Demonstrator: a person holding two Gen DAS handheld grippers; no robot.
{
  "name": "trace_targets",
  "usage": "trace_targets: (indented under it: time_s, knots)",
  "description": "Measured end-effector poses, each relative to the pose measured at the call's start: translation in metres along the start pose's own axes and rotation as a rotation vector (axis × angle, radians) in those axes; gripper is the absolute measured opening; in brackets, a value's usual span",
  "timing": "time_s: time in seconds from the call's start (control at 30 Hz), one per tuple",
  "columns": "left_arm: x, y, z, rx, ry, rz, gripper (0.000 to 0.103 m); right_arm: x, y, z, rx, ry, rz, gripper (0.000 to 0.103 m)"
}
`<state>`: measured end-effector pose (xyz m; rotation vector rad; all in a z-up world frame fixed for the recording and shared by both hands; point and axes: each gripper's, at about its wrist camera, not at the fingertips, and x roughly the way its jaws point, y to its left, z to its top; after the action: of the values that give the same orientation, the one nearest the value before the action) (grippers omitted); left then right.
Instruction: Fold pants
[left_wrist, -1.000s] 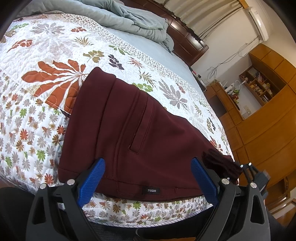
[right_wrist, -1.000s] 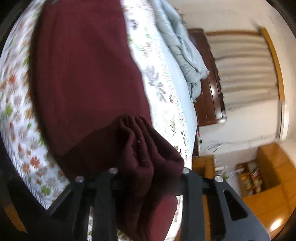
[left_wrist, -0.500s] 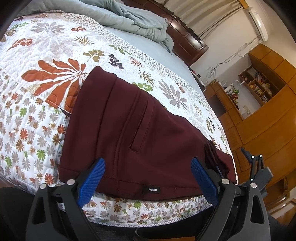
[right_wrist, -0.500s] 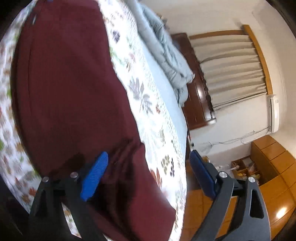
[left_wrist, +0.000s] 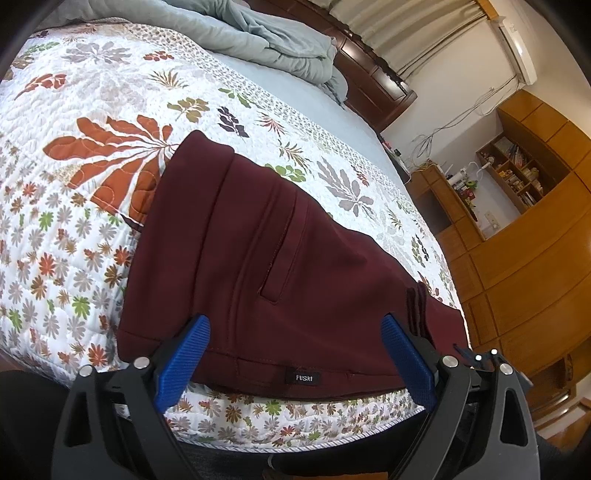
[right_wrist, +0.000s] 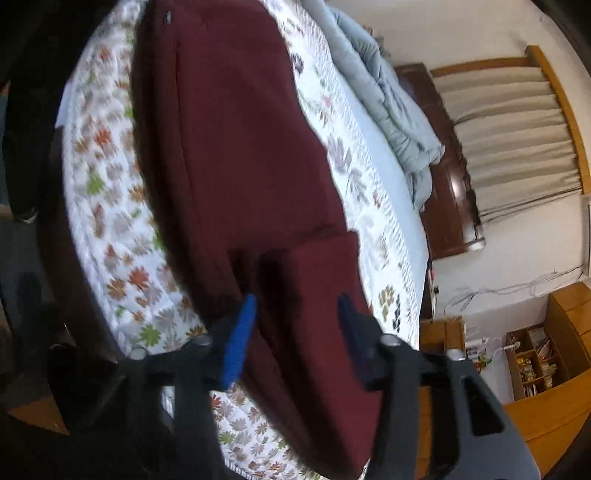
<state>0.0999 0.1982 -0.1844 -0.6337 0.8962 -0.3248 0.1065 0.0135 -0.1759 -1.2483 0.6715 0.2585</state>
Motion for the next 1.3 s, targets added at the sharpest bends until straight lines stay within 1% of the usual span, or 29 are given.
trace_targets:
  time_s: [0.1, 0.2, 0.27, 0.3, 0.33, 0.37, 0.47, 0.53, 0.6, 0.63, 0.67, 0.7, 0.77, 0.83, 0.93, 1.0, 1.13, 1.17, 1.2, 1.23, 1.27, 1.3]
  knots:
    - [0.0, 0.0, 0.0, 0.002, 0.001, 0.001, 0.094, 0.014, 0.004, 0.004, 0.004, 0.018, 0.017, 0.04]
    - [0.0, 0.0, -0.001, 0.005, 0.001, 0.001, 0.094, 0.012, 0.02, 0.001, -0.031, 0.006, 0.008, 0.043]
    - [0.0, -0.001, -0.001, 0.006, 0.0, 0.005, 0.094, 0.007, 0.021, 0.001, -0.028, 0.0, 0.011, 0.043]
    - [0.001, -0.001, -0.001, 0.006, 0.0, 0.007, 0.094, 0.004, 0.021, 0.001, -0.023, -0.005, 0.012, 0.048]
    - [0.001, -0.001, 0.0, 0.007, 0.0, 0.01, 0.094, 0.002, 0.019, 0.001, -0.02, -0.018, 0.014, 0.05]
    - [0.002, -0.001, -0.001, 0.008, 0.001, 0.014, 0.094, -0.015, 0.021, -0.009, -0.017, -0.034, 0.012, 0.053]
    - [0.003, -0.003, -0.001, 0.012, 0.002, 0.023, 0.094, -0.025, 0.025, -0.008, -0.011, -0.061, 0.008, 0.054]
    - [0.004, -0.003, -0.001, 0.016, 0.003, 0.028, 0.094, -0.017, 0.028, -0.007, -0.015, -0.036, 0.008, 0.053]
    - [0.003, -0.003, -0.001, 0.016, 0.003, 0.027, 0.094, -0.011, 0.028, -0.006, -0.019, -0.023, 0.011, 0.051]
    - [0.003, -0.003, -0.001, 0.016, 0.003, 0.026, 0.094, -0.009, 0.027, -0.005, -0.016, -0.019, 0.02, 0.047]
    - [0.003, -0.003, -0.001, 0.015, 0.002, 0.026, 0.094, -0.007, 0.026, -0.005, -0.008, -0.016, 0.041, 0.028]
    - [0.003, -0.003, -0.001, 0.016, 0.002, 0.025, 0.094, -0.007, 0.025, -0.004, -0.004, -0.014, 0.051, 0.023]
    - [0.003, -0.003, -0.002, 0.016, 0.002, 0.025, 0.094, -0.015, 0.026, -0.002, -0.012, -0.033, 0.029, 0.021]
    - [0.003, -0.003, -0.001, 0.015, 0.002, 0.025, 0.094, -0.023, 0.022, -0.002, -0.002, -0.053, 0.011, 0.02]
    - [0.004, -0.003, -0.001, 0.018, 0.004, 0.031, 0.094, -0.019, 0.03, -0.005, -0.018, -0.044, 0.024, 0.021]
    - [0.004, -0.004, -0.002, 0.02, 0.005, 0.032, 0.094, -0.017, 0.038, -0.006, -0.039, -0.046, 0.022, 0.021]
    - [0.005, -0.004, -0.002, 0.024, 0.005, 0.031, 0.094, -0.019, 0.036, -0.007, -0.014, -0.051, 0.04, 0.022]
    - [0.004, -0.004, -0.002, 0.025, 0.005, 0.034, 0.094, -0.02, 0.036, -0.008, -0.016, -0.052, 0.041, 0.024]
    - [0.005, -0.005, -0.002, 0.027, 0.006, 0.038, 0.094, -0.021, 0.036, -0.008, -0.012, -0.052, 0.048, 0.029]
    - [0.006, -0.005, -0.002, 0.028, 0.006, 0.039, 0.094, -0.024, 0.034, -0.009, -0.003, -0.057, 0.056, 0.03]
    - [0.006, -0.005, -0.002, 0.03, 0.007, 0.042, 0.094, -0.028, 0.031, -0.009, 0.006, -0.067, 0.055, 0.036]
    - [0.007, -0.005, -0.002, 0.031, 0.007, 0.042, 0.094, -0.037, 0.025, -0.009, 0.028, -0.09, 0.052, 0.047]
